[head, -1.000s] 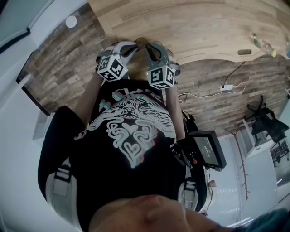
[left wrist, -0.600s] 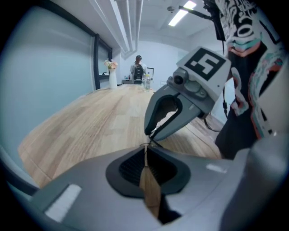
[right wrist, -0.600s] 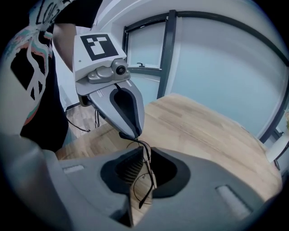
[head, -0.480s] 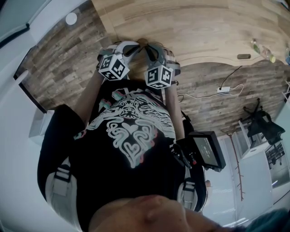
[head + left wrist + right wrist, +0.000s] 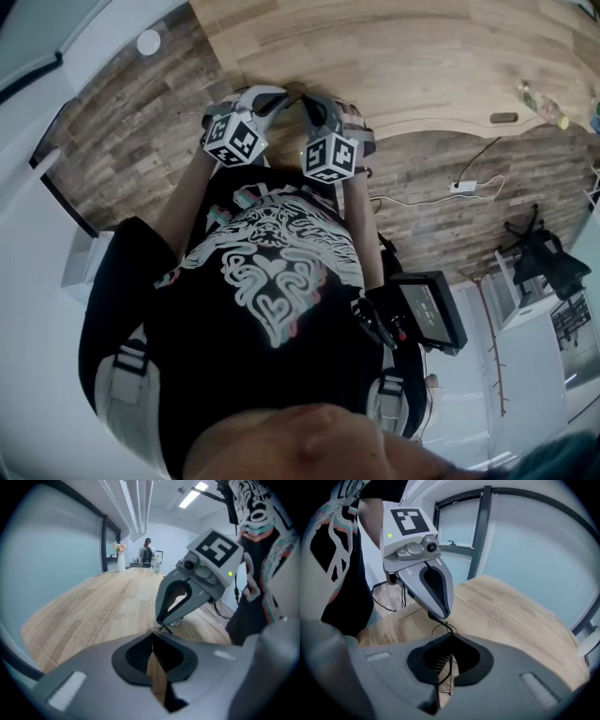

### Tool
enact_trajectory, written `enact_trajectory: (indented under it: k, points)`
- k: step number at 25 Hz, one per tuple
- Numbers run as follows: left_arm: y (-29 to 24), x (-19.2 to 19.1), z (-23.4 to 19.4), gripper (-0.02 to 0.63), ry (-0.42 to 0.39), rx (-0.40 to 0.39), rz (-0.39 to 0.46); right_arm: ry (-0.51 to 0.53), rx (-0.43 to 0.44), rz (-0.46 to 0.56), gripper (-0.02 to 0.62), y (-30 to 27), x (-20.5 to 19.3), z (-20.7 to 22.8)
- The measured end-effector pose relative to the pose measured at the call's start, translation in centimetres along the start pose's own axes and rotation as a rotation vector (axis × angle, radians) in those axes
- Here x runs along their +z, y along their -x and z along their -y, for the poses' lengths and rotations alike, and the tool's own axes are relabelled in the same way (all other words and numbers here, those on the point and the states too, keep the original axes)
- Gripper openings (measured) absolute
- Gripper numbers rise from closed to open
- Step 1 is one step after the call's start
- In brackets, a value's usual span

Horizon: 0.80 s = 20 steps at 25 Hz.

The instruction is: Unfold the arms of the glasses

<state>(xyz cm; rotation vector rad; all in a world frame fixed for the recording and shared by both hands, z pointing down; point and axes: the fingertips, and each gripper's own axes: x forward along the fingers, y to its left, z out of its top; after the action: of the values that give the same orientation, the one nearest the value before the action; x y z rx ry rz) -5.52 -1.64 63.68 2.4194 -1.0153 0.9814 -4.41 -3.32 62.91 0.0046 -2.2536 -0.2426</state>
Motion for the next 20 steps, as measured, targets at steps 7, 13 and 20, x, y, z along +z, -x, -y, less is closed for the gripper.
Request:
enact_trajectory:
  k: [7,13,20]
  points:
    - [-0.2,0.0,-0.9,-0.009,-0.022,0.019,-0.001,-0.063,-0.029,0.078,0.000,1.2,0.3,0.8]
    - [-1.2,0.7,-0.8,-0.009,-0.114,0.002,-0.015,-0.070,-0.061,0.162,0.000,2.3,0.4,0.8]
    - [-2.3,1.8,0.9,0.009,-0.182,-0.122,-0.096,-0.111,-0.081,0.261,0.000,5.0,1.8,0.9]
